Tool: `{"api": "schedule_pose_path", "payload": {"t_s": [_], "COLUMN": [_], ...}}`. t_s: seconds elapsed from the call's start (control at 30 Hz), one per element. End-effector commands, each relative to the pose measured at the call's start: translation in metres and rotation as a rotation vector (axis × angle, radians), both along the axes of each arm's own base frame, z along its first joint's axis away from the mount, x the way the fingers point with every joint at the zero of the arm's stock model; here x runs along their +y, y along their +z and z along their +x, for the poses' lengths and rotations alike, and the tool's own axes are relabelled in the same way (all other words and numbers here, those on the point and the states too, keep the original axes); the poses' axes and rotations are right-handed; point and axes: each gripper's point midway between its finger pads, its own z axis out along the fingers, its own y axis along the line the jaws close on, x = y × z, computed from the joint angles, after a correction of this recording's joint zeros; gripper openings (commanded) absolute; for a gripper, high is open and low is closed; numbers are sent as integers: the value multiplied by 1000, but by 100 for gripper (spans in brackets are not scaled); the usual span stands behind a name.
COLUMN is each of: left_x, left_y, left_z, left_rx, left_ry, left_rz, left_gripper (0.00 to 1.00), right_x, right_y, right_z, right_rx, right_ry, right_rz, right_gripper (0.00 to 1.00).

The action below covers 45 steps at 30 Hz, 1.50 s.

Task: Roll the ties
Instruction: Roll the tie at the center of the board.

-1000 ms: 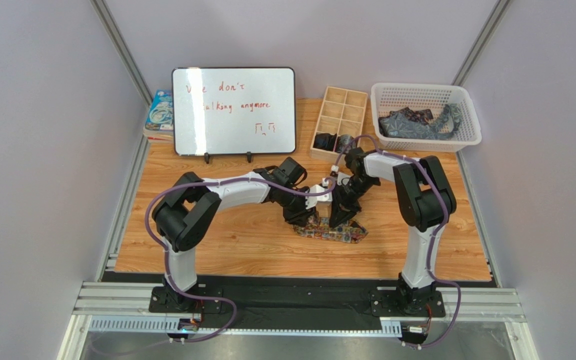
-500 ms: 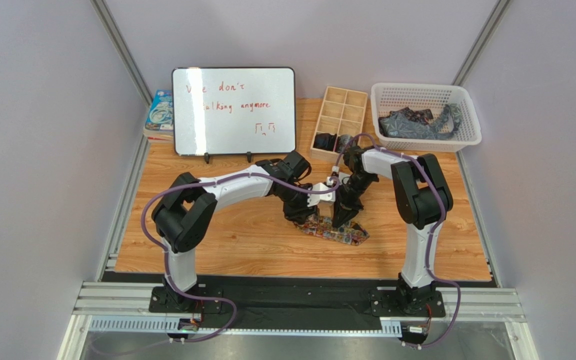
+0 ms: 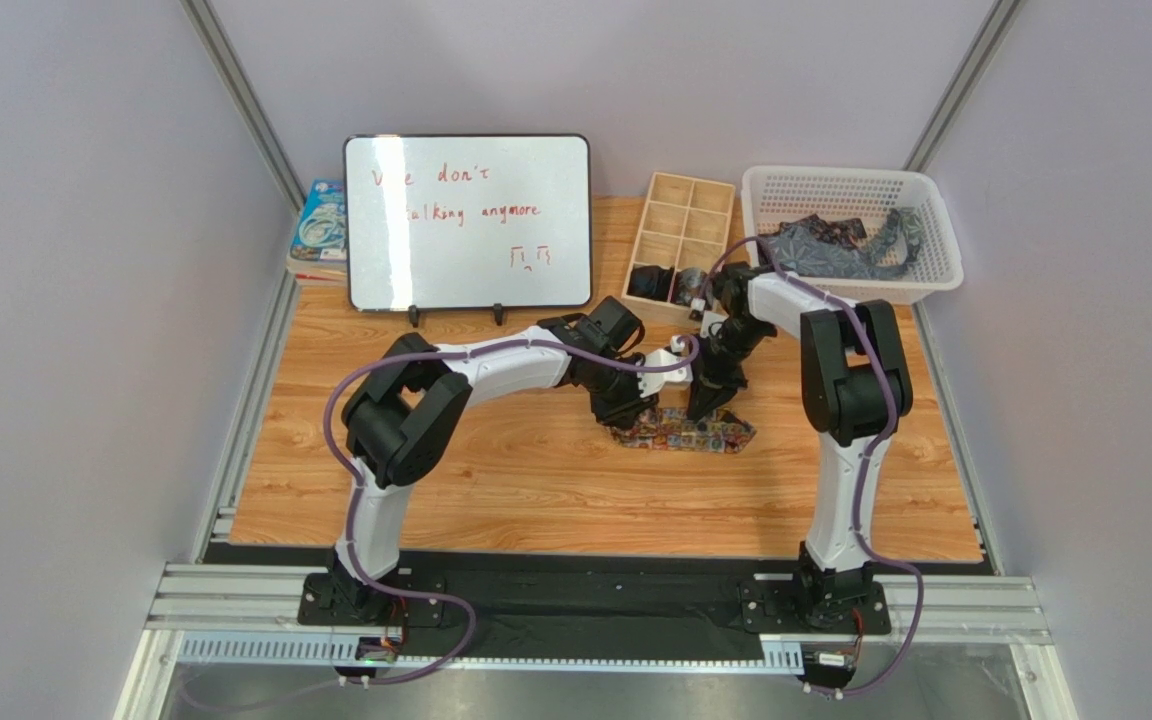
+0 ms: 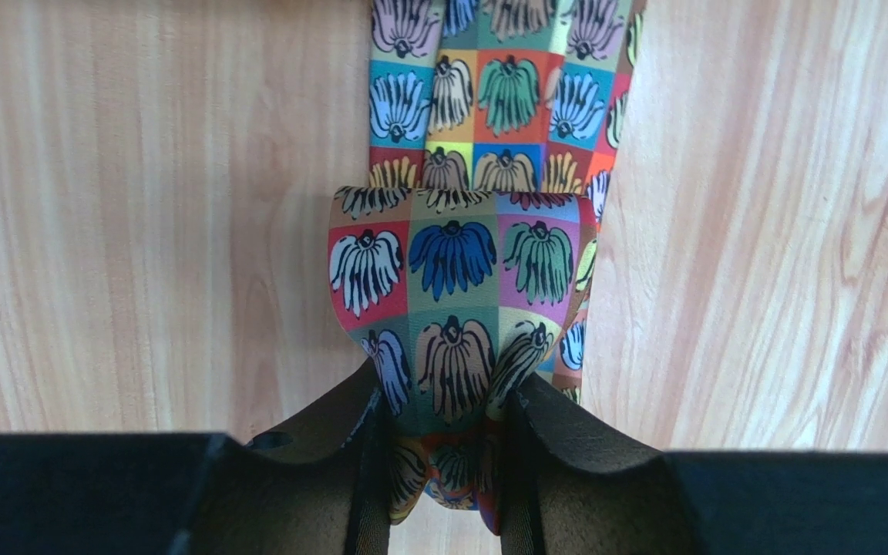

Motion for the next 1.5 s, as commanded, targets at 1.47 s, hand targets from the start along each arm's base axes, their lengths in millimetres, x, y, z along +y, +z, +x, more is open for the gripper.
{"api": "schedule_pose_path", "payload": {"t_s": [1.47], "left_x": [12], "left_y": [-19], "left_z": [-21], "left_rx": [61], "left_ry": [84], "left_rz": [-47], "left_gripper": [38], "right_x": [73], "right_y": [23], "right_z": [-27], "right_rx": [-47], "right_ry": [-130], "right_rz": [495], "right_gripper": [15]}}
